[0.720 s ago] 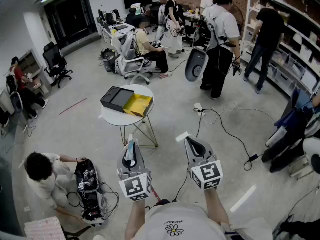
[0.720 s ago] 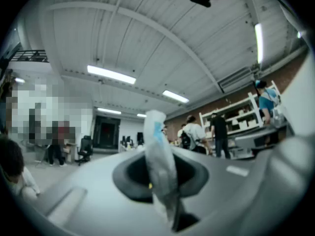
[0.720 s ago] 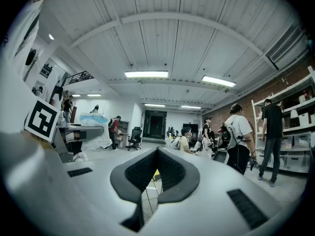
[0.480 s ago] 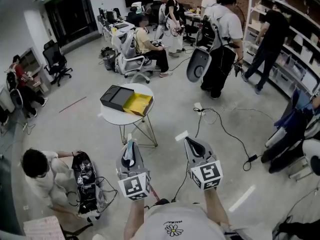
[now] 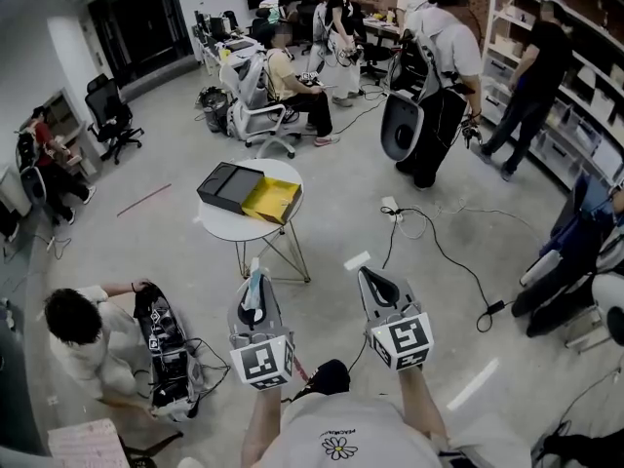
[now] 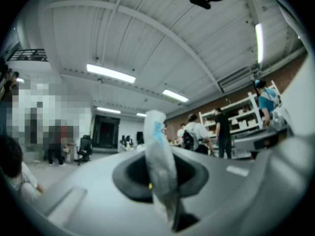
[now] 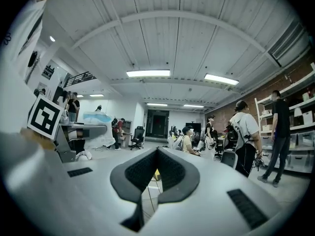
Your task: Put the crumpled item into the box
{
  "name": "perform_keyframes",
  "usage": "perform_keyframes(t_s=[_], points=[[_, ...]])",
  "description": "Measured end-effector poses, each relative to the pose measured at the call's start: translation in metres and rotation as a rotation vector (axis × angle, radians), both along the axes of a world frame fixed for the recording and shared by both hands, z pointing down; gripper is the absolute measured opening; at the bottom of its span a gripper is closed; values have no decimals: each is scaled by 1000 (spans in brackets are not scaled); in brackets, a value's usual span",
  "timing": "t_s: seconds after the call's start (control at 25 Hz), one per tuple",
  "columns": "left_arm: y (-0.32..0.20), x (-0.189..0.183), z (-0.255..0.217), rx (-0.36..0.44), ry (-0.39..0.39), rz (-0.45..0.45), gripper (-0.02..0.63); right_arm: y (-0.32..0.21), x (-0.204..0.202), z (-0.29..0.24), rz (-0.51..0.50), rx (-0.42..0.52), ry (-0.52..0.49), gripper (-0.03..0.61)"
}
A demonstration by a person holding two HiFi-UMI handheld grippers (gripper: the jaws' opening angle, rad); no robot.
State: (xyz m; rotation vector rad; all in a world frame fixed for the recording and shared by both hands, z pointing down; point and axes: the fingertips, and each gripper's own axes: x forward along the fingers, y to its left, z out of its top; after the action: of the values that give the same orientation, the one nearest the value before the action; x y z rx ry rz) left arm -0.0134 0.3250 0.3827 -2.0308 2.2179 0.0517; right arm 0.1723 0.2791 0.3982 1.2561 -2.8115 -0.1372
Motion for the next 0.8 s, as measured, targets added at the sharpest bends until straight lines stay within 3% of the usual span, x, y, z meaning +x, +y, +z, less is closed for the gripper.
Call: perform_keyframes(t_s=[0.4,0.8], points=[[-38,-16,10,-5,30,-31,52,-23,-14,19,-66,-38,40,0],[-140,-52,4,-1,31,1,52,-111,-33,22,-3,-62,36,0]])
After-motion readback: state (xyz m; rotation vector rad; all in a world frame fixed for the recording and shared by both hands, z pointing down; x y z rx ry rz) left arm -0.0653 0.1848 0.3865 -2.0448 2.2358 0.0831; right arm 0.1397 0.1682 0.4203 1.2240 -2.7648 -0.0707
